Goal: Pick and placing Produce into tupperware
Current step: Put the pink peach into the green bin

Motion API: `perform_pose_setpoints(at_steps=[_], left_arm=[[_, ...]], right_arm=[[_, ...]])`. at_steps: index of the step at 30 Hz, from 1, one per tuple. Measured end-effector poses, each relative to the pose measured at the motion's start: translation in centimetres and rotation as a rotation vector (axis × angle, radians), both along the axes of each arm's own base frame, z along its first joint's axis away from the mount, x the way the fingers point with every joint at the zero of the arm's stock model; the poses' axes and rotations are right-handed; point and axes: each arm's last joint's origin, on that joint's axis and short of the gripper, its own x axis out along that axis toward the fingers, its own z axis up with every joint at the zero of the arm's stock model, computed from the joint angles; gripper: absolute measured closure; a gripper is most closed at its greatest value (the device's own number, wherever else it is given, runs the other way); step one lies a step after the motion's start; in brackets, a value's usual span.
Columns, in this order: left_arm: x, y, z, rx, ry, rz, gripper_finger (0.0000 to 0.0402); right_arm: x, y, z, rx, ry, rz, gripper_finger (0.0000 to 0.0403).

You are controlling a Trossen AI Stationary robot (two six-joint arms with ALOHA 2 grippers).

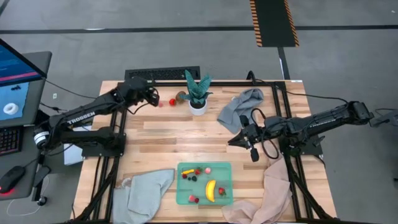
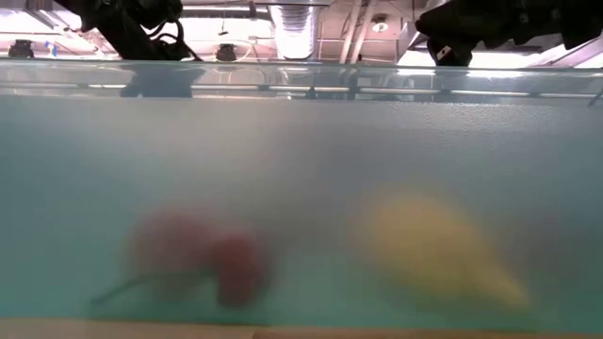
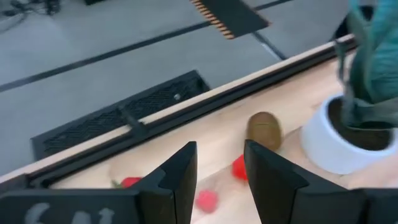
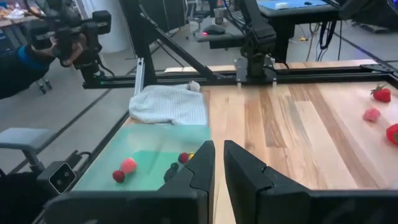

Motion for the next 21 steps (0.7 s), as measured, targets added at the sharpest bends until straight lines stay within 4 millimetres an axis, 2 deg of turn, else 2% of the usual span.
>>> perform_pose_setpoints(at_steps=[5,8,17,21], left_arm=[[0.0,0.3,-1.1,-0.058,0.070,0.053,0.0279],[0.8,0.7,-2.4,-0.128,0.110,0.023,0.0272],[3.6,2.5,-7.2,-0.286,0.254,-0.006,0.0191],[4.2,3.1,-8.8,-0.293,0.313,0.022,0.0176]], right_arm=[[0.0,0.0,-0.1,-0.002,0.013,0.000,0.0344],[0.0,0.0,-0.1,-0.003,0.014,0.000,0.0344],[0.0,0.0,-0.1,-0.003,0.014,0.000,0.0344],[0.0,0.0,-0.1,-0.003,0.014,0.000,0.0344]])
